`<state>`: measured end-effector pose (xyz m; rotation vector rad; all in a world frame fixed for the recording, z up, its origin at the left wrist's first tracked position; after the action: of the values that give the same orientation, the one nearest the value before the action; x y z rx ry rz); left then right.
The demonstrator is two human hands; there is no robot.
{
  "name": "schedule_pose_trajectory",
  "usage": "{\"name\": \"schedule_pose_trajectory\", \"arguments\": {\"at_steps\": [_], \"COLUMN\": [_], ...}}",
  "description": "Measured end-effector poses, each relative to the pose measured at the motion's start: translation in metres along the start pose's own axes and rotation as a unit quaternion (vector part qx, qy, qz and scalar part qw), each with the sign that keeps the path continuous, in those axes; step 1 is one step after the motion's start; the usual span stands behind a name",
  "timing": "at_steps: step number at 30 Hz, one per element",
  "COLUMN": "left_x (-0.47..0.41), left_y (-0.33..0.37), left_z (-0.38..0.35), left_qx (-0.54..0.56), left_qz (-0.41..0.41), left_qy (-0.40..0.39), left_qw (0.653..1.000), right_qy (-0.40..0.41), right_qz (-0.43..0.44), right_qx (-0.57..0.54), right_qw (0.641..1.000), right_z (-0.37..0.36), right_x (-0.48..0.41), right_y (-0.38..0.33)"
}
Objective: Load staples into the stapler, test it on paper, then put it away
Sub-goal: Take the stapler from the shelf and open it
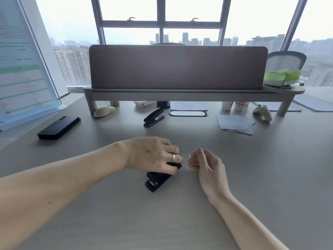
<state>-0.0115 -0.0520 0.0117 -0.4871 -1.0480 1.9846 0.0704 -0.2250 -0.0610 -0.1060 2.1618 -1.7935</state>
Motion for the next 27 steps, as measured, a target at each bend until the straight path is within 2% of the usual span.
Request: {"name": "schedule_pose_trajectory", "arguments": {"at_steps": [2, 5, 7, 10, 14, 21, 27], "left_x": [0.000, 0.006, 0.011, 0.016, 0.023, 0.030, 0.028], "left_y": [-0.004, -0.012, -0.014, -0.016, -0.014, 0.003, 0.020], "left_z": [0.004, 0.015, 0.026, 0.036, 0.040, 0.020, 0.006], "left_qx": [0.015, 0.098, 0.182, 0.292, 0.351, 0.416, 0.417], "left_qz": [0.019, 0.101, 0.173, 0.263, 0.326, 0.378, 0.359], "left_qy": [0.004, -0.027, -0.074, -0.136, -0.158, -0.196, -0.215], "left_qw": [1.000, 0.990, 0.965, 0.910, 0.863, 0.803, 0.807], "right_qy": [0.001, 0.000, 0.006, 0.015, 0.010, 0.000, -0.015], "right_qz": [0.001, -0.007, -0.009, -0.013, -0.013, -0.001, 0.015], "right_qx": [-0.006, -0.024, -0.042, -0.052, -0.042, -0.024, -0.004], "right_qw": [1.000, 1.000, 0.999, 0.998, 0.999, 1.000, 1.000], "right_z": [0.000, 0.001, 0.002, 0.004, 0.006, 0.003, 0.002], "right_x": [-0.001, -0.002, -0.002, -0.001, 0.000, 0.001, 0.002], "right_y": [0.002, 0.005, 0.006, 0.006, 0.007, 0.004, 0.002]}}
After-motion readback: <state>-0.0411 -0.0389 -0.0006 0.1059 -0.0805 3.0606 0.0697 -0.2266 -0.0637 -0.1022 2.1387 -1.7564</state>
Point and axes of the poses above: each hand's wrist, its own x-axis away from the middle knuckle, its own z-axis out of the back of the hand, y = z × x, the point moved 3 cm from there along -x, towards the middle knuckle, and after that the axes turned 13 degrees about -x, right-handed, at the moved point
